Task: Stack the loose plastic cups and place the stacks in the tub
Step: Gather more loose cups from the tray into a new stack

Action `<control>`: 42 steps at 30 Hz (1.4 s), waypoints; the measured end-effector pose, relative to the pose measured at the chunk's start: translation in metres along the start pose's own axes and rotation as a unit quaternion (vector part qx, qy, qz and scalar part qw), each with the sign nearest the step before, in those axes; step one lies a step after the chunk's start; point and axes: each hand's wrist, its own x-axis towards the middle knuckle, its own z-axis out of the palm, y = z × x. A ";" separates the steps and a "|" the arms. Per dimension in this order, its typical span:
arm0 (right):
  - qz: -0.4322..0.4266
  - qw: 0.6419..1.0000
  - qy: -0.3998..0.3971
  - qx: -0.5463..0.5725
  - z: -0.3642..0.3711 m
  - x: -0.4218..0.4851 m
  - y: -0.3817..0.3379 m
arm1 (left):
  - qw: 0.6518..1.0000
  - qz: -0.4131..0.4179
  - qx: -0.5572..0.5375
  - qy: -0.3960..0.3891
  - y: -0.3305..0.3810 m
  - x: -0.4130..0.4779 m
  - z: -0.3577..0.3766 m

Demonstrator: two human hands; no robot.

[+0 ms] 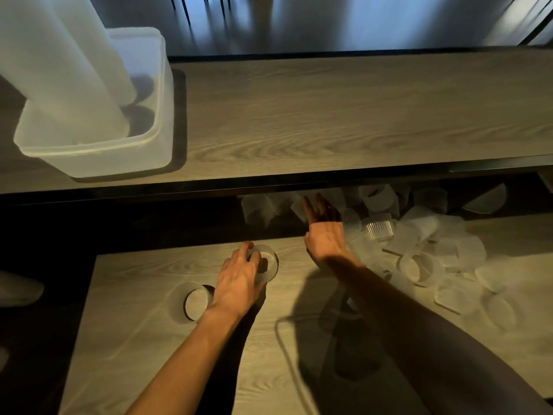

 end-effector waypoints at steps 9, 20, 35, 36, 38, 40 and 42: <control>0.011 0.999 -0.005 -0.031 -0.002 -0.003 -0.006 | 0.953 -0.118 -0.274 0.052 0.015 0.012 0.015; -0.080 0.991 0.024 0.107 -0.003 -0.029 -0.003 | 0.912 -0.154 -0.380 0.031 0.025 -0.005 0.037; -0.084 0.962 0.019 0.260 0.032 -0.049 -0.020 | 0.856 -0.214 -0.466 0.065 0.006 -0.038 0.043; -0.078 0.956 0.046 0.279 0.035 -0.057 -0.018 | 0.831 -0.233 -0.501 0.063 0.008 -0.039 0.044; -0.095 0.949 0.102 0.281 0.050 -0.069 -0.012 | 0.805 -0.266 -0.527 0.051 0.010 -0.040 0.041; -0.092 0.951 0.108 0.275 0.065 -0.078 -0.005 | 0.810 -0.267 -0.521 0.043 0.010 -0.043 0.040; -0.081 0.958 0.086 0.261 0.073 -0.084 0.003 | 0.832 -0.244 -0.496 0.046 0.008 -0.047 0.042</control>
